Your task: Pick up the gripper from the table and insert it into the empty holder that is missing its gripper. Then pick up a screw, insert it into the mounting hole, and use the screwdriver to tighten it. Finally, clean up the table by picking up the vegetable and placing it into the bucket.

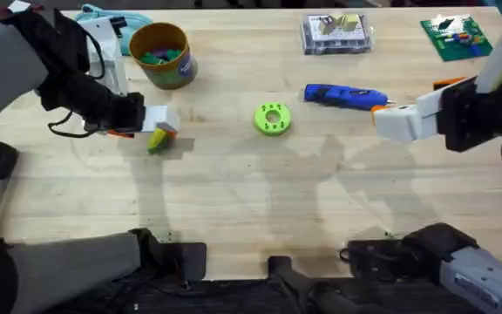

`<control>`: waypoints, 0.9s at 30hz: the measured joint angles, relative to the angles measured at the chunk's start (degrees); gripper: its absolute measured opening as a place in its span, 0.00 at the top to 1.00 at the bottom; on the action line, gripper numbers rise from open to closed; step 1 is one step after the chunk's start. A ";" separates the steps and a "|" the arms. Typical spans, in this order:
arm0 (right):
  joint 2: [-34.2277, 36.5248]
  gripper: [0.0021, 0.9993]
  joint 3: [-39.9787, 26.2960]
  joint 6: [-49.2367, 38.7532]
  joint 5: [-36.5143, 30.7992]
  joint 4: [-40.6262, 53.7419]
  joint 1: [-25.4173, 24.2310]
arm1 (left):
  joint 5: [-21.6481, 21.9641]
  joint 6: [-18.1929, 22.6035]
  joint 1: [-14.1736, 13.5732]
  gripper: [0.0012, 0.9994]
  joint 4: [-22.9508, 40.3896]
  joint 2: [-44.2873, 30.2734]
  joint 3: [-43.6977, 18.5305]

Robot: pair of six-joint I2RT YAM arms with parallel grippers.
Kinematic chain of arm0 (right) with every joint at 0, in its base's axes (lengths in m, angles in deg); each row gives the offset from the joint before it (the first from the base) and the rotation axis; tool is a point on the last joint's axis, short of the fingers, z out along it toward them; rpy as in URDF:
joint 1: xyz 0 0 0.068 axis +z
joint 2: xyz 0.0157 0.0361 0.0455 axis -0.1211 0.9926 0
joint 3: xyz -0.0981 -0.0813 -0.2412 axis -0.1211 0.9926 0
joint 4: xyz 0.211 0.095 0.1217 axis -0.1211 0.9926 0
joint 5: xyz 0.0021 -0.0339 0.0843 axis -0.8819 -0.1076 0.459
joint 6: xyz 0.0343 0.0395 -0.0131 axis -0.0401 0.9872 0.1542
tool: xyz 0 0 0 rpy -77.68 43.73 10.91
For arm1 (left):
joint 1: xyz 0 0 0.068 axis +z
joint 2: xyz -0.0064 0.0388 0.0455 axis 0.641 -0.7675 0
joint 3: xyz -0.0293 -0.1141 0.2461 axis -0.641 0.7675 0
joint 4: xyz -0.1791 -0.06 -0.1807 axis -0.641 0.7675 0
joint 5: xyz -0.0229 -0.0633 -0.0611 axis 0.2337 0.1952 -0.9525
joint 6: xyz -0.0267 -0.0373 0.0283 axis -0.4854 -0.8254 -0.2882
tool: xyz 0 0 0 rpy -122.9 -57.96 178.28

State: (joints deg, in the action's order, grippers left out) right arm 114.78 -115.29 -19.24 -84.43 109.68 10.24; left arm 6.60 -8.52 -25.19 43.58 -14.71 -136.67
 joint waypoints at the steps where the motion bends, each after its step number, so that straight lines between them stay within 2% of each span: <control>1: 0.00 0.00 0.00 0.00 0.00 0.00 0.00 | 0.00 0.00 0.00 0.01 0.00 0.00 0.00; 27: 0.00 0.00 0.00 0.00 0.00 0.00 0.00 | 0.00 0.00 0.00 0.01 0.00 0.00 0.00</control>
State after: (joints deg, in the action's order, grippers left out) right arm 114.78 -115.29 -19.24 -84.43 109.68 10.24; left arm 6.60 -8.52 -25.19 43.58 -14.71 -136.67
